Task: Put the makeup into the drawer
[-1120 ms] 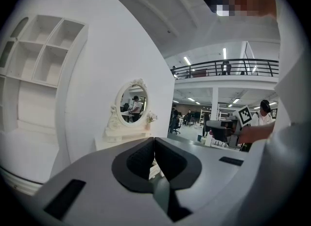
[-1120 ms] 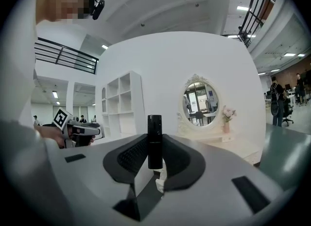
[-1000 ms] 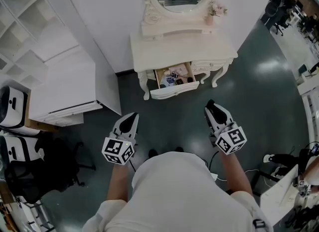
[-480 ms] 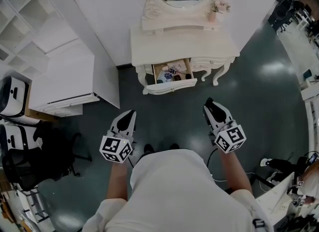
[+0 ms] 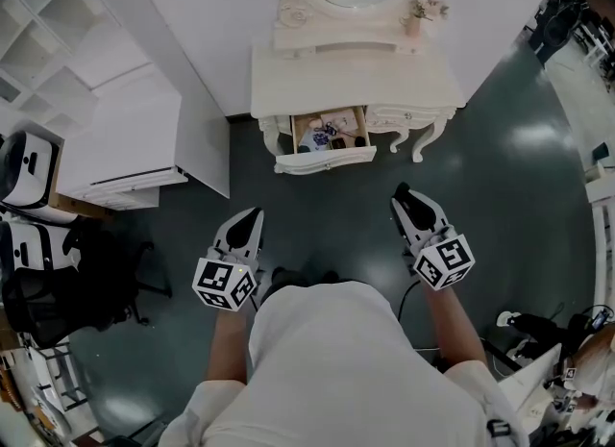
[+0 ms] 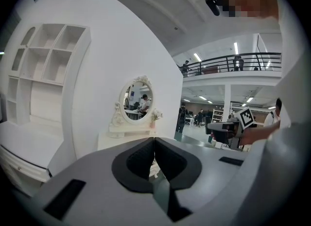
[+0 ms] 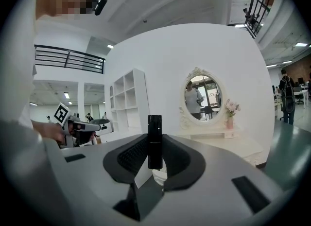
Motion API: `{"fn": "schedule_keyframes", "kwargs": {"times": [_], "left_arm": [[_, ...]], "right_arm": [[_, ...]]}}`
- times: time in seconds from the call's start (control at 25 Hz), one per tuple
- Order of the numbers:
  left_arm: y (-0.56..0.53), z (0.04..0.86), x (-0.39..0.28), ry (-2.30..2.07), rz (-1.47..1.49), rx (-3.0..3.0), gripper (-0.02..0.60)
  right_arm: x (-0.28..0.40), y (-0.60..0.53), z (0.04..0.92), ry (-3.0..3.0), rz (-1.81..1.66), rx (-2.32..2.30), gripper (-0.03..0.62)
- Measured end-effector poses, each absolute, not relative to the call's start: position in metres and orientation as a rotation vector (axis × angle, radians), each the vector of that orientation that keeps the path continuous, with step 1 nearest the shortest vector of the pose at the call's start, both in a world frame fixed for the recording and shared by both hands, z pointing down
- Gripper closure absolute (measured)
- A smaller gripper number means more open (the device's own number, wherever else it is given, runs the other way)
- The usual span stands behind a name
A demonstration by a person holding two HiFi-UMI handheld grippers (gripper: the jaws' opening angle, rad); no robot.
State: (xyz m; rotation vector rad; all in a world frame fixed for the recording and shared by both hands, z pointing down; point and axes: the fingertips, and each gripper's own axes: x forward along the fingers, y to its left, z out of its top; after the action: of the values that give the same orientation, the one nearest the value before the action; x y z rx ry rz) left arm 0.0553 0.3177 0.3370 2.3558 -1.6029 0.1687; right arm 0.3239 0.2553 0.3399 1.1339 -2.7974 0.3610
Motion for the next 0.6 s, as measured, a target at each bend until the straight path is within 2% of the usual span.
{"fn": "schedule_keyframes", "kwargs": {"times": [0.6], "left_arm": [[0.284,0.350,0.045,-1.586,0.179,2.325,0.565]], "right_arm": [[0.308,0.221,0.354,-2.771,0.399,1.107,0.490]]}}
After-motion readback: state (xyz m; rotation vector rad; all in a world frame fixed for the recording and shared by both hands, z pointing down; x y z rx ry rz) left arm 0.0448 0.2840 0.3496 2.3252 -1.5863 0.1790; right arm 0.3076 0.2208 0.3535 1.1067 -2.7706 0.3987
